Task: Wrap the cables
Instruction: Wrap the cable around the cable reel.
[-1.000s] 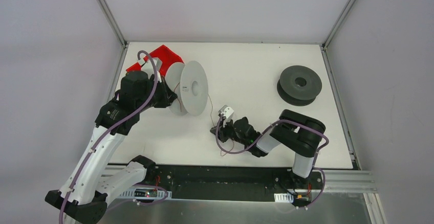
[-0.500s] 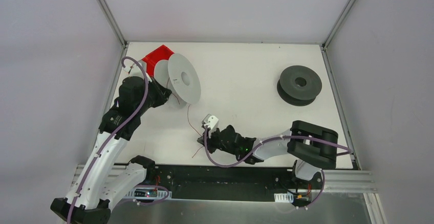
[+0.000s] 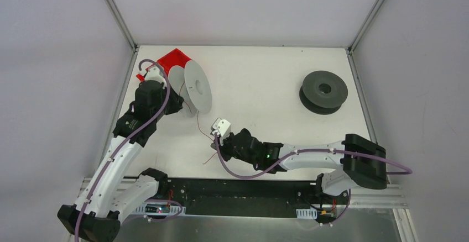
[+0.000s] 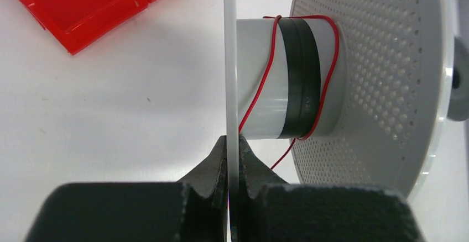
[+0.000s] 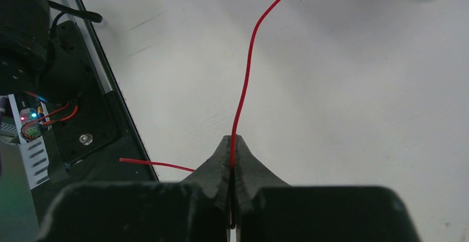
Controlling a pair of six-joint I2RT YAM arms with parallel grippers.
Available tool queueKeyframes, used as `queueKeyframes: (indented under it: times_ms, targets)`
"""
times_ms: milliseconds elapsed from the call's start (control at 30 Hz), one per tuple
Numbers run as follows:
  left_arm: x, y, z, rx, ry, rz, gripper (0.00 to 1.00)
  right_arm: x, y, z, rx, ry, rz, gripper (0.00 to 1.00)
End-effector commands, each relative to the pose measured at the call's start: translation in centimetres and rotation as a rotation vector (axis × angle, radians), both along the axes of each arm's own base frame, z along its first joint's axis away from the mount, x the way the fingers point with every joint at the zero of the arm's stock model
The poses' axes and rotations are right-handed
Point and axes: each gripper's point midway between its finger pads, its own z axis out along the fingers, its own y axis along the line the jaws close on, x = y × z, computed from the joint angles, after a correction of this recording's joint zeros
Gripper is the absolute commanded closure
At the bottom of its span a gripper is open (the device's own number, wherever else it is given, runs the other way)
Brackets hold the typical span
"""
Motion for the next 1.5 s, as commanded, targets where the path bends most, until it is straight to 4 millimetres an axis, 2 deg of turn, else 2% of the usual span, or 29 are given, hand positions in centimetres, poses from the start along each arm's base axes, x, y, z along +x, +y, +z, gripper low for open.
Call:
queueKeyframes:
  times_ms: [0,167,267,367,600,800,1000,1200,1267,1367,1467]
  targets:
    - [1.0,-0.5,1.0,0.104,-0.055,-0.090,1.00,0.8,-0.3,6.5,-0.007,-0.130,0.018,1.00]
    - [0.4,-1.7,-1.3,0.201,-0.005,-0.197,1.00,2.1,-0.6,11.0,0.054,-0.194,0.043,1.00]
    - [-0.4,-2.9,-2.4,0.250,0.014,-0.294,1.00,3.2,-0.7,12.8,0.076,-0.208,0.043,1.00]
    - [-1.4,-3.7,-3.5,0.277,0.053,-0.386,1.00,4.6,-1.2,13.7,0.073,-0.219,0.021,1.00]
    - [-3.4,-4.7,-5.3,0.414,0.099,-0.631,1.00,7.2,-4.4,15.4,0.092,-0.228,-0.027,1.00]
    - [-5.0,-6.2,-5.4,0.448,0.063,-0.807,1.00,9.3,-6.4,16.6,0.132,-0.181,-0.056,1.00]
    - [-6.4,-7.2,-4.4,0.403,0.019,-0.883,1.00,11.6,-8.4,14.4,0.073,-0.131,-0.103,0.96]
    - [-7.2,-8.5,-2.2,0.318,-0.022,-0.920,1.00,12.2,-10.6,12.1,0.049,-0.092,-0.137,0.93]
    - [-7.4,-9.0,-1.4,0.279,-0.033,-0.932,1.00,12.2,-11.2,10.7,0.035,-0.068,-0.140,0.92]
    - [-7.1,-9.2,-0.1,0.227,-0.045,-0.907,1.00,12.8,-12.3,8.9,0.039,-0.039,-0.162,0.92]
    - [-6.6,-9.4,1.4,0.160,-0.065,-0.888,1.00,13.0,-13.1,8.1,0.083,0.007,-0.174,0.92]
